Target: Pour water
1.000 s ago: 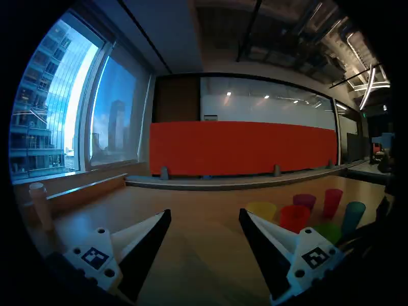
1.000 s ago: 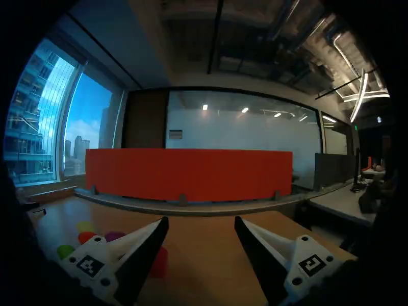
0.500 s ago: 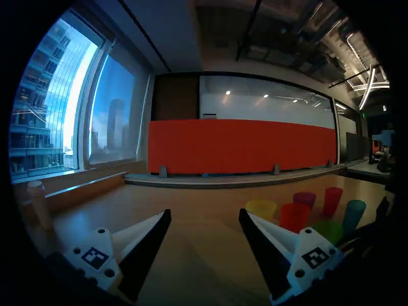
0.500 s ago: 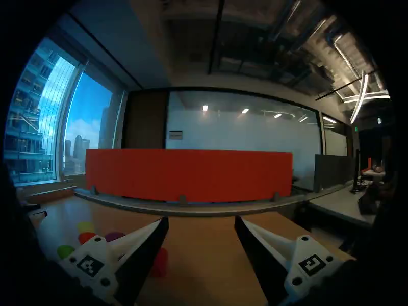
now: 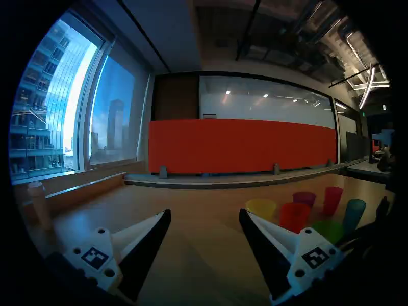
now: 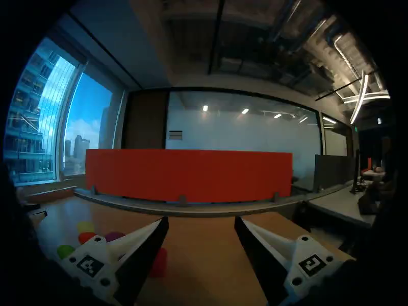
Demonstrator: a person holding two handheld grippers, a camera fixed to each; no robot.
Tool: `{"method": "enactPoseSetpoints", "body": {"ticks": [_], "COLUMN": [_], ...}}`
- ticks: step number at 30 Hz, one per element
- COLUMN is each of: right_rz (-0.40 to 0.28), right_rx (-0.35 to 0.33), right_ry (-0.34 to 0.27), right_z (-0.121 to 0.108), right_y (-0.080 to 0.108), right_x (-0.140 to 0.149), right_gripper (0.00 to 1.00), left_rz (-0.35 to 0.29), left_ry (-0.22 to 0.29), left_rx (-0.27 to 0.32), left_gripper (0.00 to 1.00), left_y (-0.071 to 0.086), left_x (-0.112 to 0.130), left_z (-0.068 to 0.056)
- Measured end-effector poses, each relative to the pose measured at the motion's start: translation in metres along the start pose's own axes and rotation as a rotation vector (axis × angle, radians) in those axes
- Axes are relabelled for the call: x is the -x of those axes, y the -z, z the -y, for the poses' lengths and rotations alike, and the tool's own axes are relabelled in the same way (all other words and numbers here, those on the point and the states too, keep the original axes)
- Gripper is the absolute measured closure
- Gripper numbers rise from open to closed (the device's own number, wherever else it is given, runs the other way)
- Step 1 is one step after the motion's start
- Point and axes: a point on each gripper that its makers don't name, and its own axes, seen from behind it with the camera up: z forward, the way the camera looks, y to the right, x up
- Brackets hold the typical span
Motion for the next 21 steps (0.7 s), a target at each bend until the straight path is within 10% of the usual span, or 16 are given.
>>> {"method": "enactPoseSetpoints", "body": {"ticks": [21], "right_rz": [-0.028], "right_rx": [-0.025], "right_ry": [0.030], "right_z": [-0.0016], "right_y": [0.0020], "right_x": [-0.0003], "right_gripper": [0.00], "left_rz": [0.001], "left_ry": [-0.002], "left_rx": [0.003], "left_gripper": [0.01], "left_y": [-0.0005], "left_x": [-0.0001], "left_z": [-0.0008]}}
